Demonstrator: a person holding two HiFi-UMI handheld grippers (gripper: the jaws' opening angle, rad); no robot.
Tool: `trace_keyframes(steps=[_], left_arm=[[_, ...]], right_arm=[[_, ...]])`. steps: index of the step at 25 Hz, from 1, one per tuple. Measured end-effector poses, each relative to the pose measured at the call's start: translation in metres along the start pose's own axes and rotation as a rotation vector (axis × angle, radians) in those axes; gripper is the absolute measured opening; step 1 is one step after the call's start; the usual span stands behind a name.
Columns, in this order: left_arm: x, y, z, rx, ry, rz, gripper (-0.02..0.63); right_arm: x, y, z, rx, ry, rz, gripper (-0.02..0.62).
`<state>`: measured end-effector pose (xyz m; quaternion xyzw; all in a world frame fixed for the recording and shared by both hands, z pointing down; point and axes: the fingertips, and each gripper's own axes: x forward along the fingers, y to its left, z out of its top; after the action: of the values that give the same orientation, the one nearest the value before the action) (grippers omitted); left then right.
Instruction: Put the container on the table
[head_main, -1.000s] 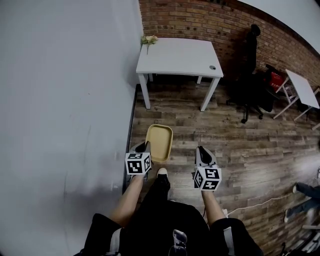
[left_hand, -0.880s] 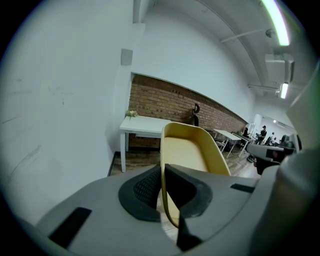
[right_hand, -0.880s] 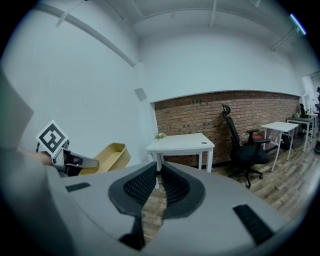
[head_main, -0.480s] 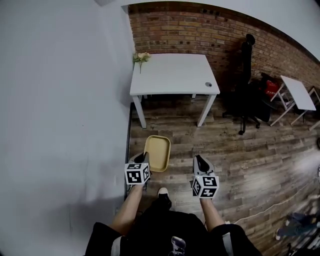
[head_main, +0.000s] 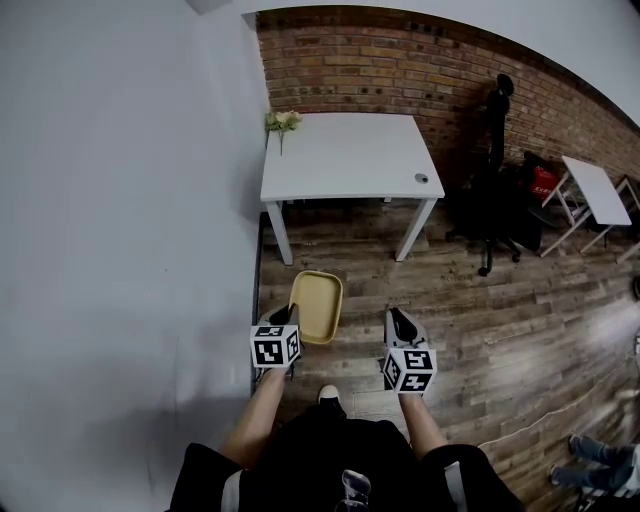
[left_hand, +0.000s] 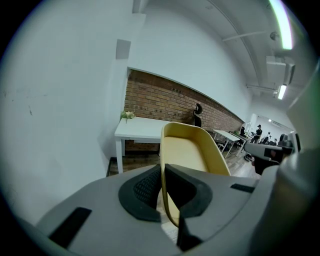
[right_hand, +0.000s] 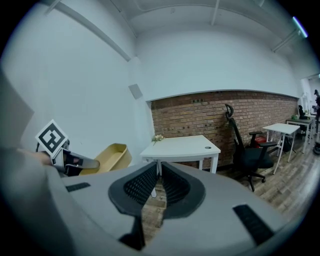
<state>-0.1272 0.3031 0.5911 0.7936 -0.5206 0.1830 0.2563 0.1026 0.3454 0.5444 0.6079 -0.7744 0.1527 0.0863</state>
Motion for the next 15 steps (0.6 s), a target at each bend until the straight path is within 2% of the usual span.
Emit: trace_keyframes(steps=[8, 15], left_arm=[[0.023, 0.031, 0.021, 0.01, -0.005, -0.007, 0.021], [0.034, 0.03, 0.034, 0.016, -0.004, -0.031, 0.021]], right_arm=[[0.037, 0.009, 0.012, 0.001, -0.017, -0.01, 0.026], [0.046, 0.007, 0.017, 0.007, -0.009, -0.021, 0.026]])
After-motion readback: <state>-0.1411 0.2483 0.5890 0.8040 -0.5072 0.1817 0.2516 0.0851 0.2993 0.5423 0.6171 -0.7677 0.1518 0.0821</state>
